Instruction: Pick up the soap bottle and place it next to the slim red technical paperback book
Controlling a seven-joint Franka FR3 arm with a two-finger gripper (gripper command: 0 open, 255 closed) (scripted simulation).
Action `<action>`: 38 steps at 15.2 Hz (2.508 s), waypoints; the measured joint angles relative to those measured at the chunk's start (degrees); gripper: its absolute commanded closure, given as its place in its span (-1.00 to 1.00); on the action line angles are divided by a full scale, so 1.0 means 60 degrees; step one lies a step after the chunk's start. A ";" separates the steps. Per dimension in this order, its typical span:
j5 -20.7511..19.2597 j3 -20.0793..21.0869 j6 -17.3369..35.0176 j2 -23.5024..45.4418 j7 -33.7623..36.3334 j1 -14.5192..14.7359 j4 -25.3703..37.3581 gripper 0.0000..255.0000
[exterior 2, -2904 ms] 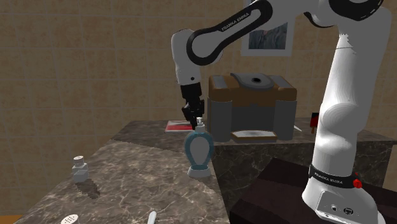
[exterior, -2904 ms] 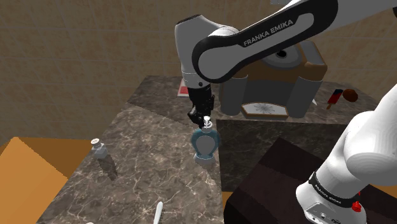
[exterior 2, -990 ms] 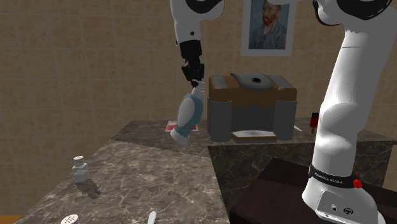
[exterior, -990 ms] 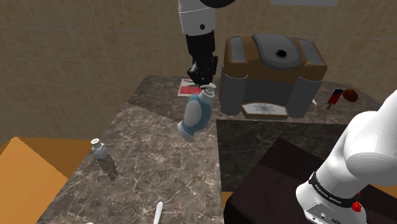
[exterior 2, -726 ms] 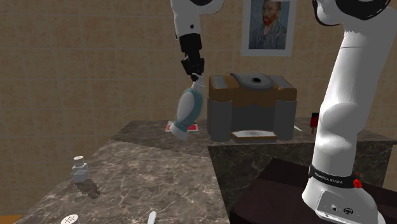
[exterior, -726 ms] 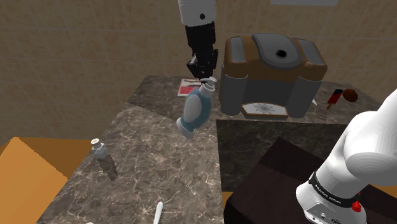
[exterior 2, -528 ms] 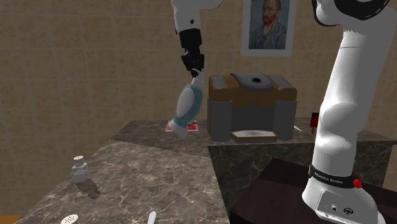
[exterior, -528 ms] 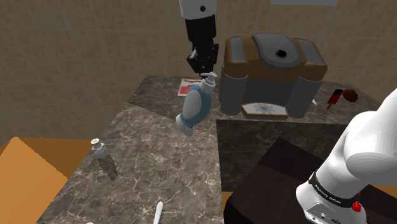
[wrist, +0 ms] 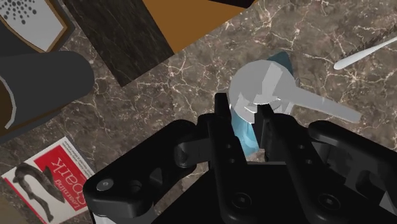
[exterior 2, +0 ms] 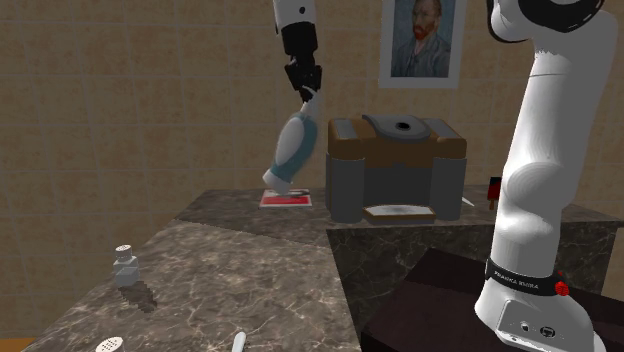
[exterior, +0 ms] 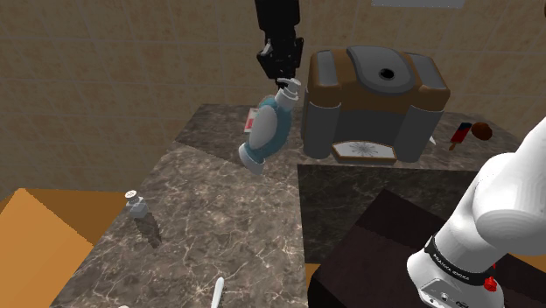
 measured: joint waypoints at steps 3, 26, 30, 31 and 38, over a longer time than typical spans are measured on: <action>-0.0056 0.0031 -0.0419 0.0178 0.0041 0.0014 0.0581 1.00; -0.0772 -0.0574 -0.0882 0.1573 -0.1406 -0.0699 0.2426 1.00; -0.0933 -0.0863 -0.0198 0.1929 -0.1995 -0.1029 0.2135 1.00; -0.0969 -0.0920 -0.0053 0.2022 -0.2115 -0.1096 0.2093 1.00; -0.1329 -0.1360 0.0711 0.3256 -0.3049 -0.1607 0.2634 1.00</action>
